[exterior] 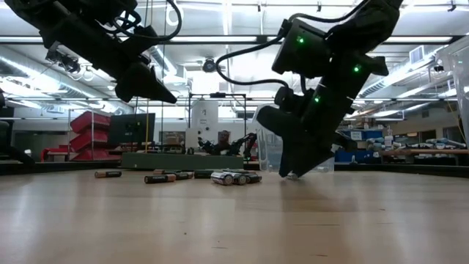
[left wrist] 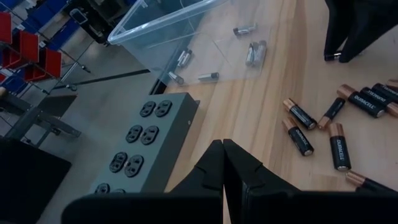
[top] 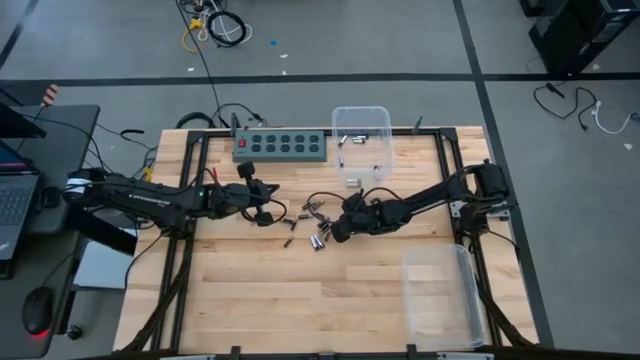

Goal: Sort batteries
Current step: Put the silver battery into the top transparent bin

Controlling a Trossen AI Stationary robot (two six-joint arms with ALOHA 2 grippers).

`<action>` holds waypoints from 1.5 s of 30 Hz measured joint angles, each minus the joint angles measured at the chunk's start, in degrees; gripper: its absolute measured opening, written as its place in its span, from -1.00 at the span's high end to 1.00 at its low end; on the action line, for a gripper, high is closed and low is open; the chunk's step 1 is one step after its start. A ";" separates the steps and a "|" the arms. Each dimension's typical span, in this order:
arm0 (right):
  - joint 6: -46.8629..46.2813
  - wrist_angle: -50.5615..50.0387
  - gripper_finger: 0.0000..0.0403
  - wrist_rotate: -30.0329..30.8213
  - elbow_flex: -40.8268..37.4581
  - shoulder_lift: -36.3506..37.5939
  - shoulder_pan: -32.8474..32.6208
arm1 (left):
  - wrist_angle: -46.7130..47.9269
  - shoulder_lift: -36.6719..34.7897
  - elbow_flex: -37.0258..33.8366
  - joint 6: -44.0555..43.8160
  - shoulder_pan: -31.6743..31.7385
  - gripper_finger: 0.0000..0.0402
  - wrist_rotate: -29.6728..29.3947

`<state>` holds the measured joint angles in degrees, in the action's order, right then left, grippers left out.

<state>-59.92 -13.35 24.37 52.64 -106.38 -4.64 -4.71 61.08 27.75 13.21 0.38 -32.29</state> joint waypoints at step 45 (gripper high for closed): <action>24.87 -1.55 0.98 -0.56 -0.45 36.72 9.76 | -0.19 0.00 -0.01 -2.33 0.02 1.00 2.22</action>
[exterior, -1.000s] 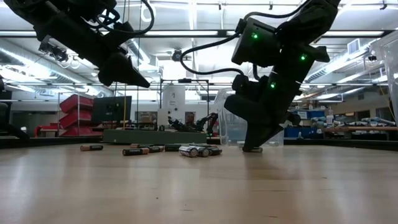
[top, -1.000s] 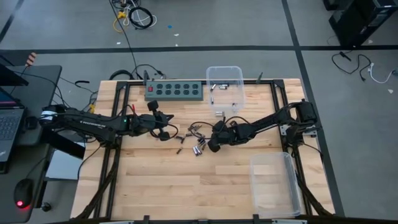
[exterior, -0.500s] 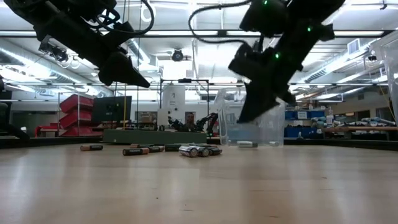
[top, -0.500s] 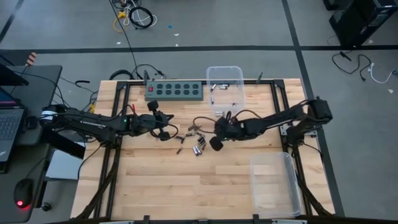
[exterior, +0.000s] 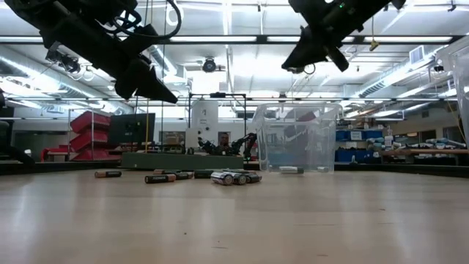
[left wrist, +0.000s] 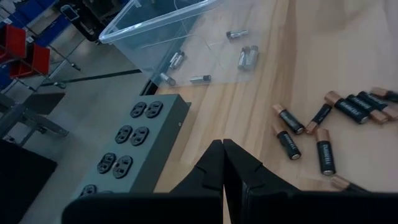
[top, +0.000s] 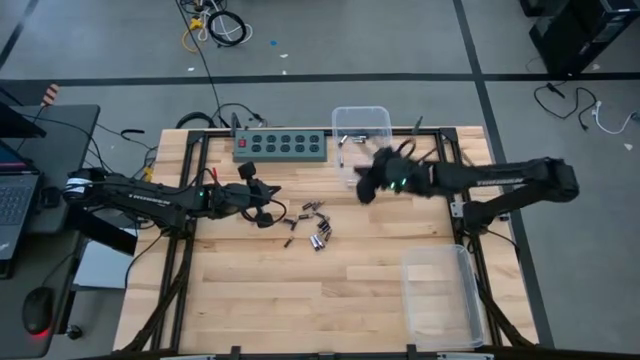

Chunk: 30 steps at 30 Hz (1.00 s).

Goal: Sort batteries
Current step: Put the silver battery into the top transparent bin

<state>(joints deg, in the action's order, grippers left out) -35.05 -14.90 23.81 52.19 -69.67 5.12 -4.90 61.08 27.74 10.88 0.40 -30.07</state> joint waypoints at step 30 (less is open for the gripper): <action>6.21 -9.19 0.52 -10.44 0.08 -1.95 19.24 | 0.12 0.00 -0.01 -5.38 0.00 1.00 1.51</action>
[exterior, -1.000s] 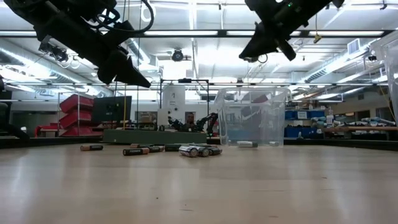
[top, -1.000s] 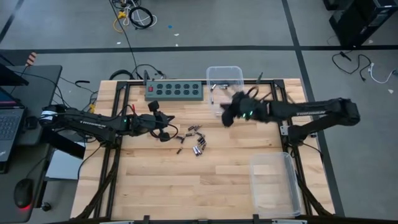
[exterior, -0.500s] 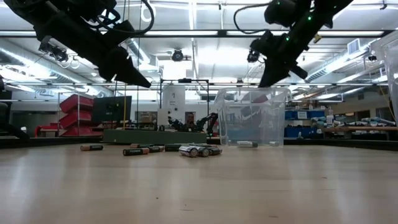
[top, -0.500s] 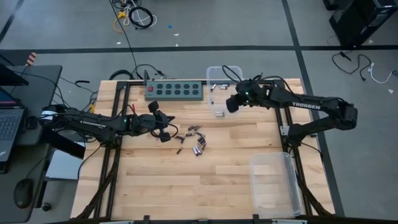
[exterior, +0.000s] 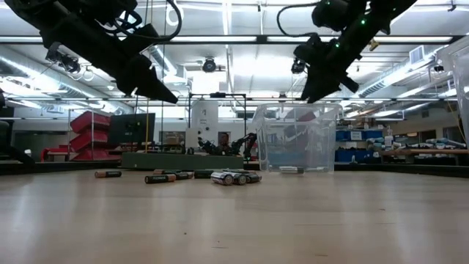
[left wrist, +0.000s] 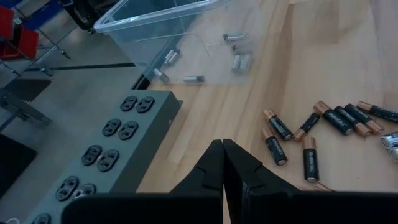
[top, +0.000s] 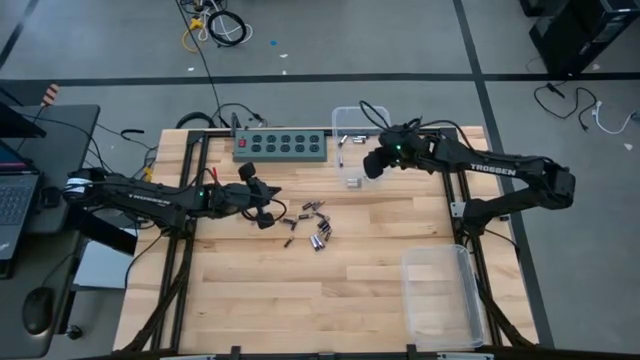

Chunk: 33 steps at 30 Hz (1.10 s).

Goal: Sort batteries
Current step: Put the silver battery into the top transparent bin

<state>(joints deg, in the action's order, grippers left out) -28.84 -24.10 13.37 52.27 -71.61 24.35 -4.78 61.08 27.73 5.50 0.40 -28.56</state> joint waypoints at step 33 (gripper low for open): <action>25.64 11.57 0.55 0.51 -3.57 5.02 -29.52 | -0.65 2.02 0.01 -3.07 -0.02 1.00 23.80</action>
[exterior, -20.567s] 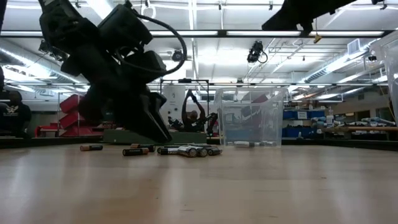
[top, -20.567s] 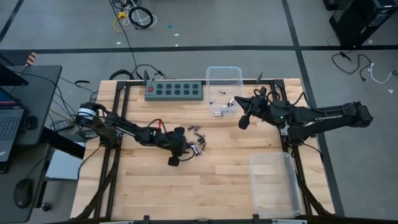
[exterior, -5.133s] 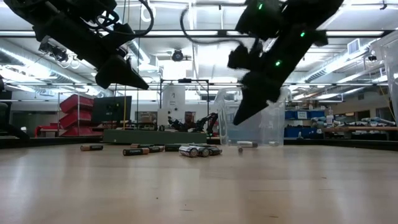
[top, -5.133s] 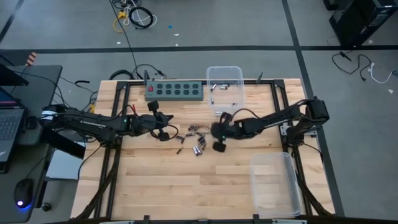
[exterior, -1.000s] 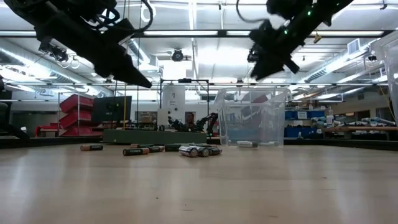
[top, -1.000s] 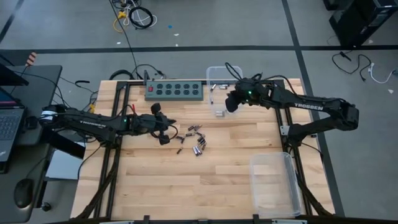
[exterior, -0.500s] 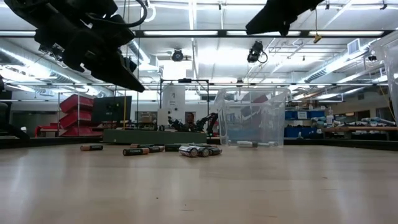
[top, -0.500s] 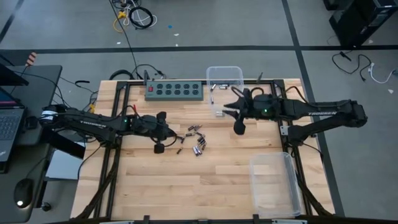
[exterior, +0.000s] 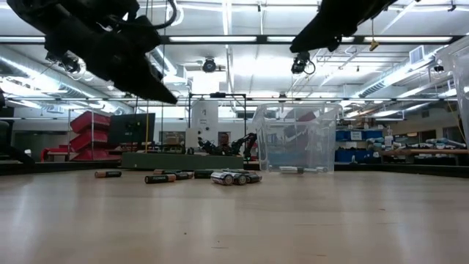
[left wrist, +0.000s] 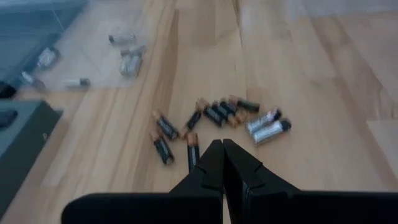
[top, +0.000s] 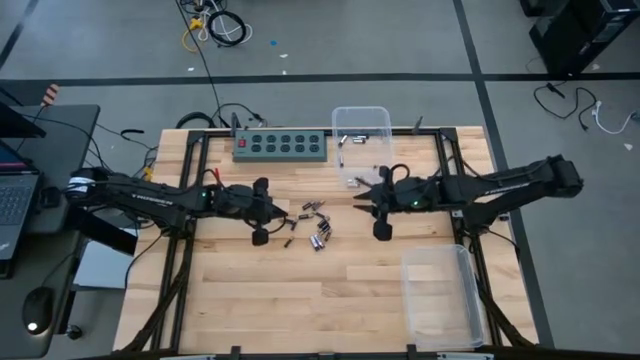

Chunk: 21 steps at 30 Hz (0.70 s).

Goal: Sort batteries
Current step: Put the silver battery into the top transparent bin

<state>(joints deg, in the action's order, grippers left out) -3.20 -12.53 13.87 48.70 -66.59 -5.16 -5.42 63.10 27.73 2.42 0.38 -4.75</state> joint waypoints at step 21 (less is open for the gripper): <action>-3.06 5.16 0.55 -0.05 11.63 -25.53 -7.78 | -21.25 13.41 0.19 0.45 0.00 1.00 -3.54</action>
<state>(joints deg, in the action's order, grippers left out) -6.26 -7.37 13.82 60.34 -92.12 -12.95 -26.68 76.51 27.92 2.87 0.38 -8.29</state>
